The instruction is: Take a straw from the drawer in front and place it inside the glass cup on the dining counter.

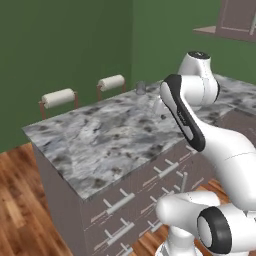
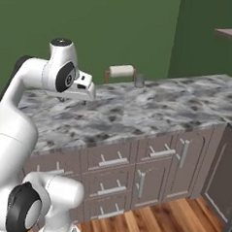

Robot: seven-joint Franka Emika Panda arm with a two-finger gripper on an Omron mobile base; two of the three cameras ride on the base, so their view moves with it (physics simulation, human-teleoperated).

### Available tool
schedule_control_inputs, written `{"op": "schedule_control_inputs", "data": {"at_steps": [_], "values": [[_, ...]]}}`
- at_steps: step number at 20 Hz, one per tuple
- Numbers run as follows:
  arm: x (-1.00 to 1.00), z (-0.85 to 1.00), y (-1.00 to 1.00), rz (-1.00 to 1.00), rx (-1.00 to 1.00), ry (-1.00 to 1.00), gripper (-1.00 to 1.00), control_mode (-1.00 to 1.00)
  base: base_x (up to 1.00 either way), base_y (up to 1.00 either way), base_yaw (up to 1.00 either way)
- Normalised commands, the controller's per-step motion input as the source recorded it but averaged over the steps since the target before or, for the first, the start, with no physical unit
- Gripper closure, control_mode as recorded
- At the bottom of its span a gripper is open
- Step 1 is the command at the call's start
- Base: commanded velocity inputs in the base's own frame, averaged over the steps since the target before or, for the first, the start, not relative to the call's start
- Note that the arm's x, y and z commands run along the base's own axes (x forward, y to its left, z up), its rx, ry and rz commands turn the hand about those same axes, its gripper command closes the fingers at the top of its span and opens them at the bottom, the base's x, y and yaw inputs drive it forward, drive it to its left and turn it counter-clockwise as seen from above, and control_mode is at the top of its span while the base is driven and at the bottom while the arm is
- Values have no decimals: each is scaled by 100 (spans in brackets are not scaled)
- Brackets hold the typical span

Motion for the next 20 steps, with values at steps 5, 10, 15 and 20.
{"op": "schedule_control_inputs", "data": {"at_steps": [5, 10, 15, 20], "values": [[0, 0, 0, 0, 0, 0, -100, 100, 4, 45, -19], [0, 0, 0, 0, 0, 0, -100, 100, 16, 42, -10], [0, -33, -2, -6, 11, 0, -100, -100, 0, 13, -1], [-17, -97, -56, -22, 39, -2, -100, -100, 0, 0, 0]]}}
